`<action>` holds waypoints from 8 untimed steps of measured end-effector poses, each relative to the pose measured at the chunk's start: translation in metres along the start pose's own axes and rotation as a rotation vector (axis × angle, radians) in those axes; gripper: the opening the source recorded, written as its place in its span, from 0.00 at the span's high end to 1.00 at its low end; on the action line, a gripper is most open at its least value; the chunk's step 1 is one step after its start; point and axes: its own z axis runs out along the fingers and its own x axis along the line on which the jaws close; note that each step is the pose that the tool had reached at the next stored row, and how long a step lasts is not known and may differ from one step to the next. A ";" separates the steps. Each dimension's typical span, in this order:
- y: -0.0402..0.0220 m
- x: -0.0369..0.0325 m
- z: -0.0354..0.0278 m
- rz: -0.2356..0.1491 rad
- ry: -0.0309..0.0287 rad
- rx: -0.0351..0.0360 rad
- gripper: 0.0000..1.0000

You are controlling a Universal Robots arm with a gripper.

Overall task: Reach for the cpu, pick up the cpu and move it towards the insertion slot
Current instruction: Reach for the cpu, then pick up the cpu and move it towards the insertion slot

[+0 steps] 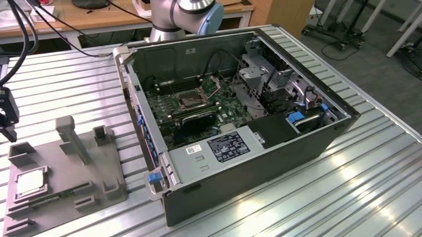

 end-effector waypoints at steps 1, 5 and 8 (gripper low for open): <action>0.0000 0.0000 0.0001 0.000 0.0000 0.0000 0.35; -0.0001 0.0001 0.0012 0.000 -0.0001 -0.0001 0.35; -0.0002 0.0002 0.0038 0.000 0.0000 -0.0001 0.35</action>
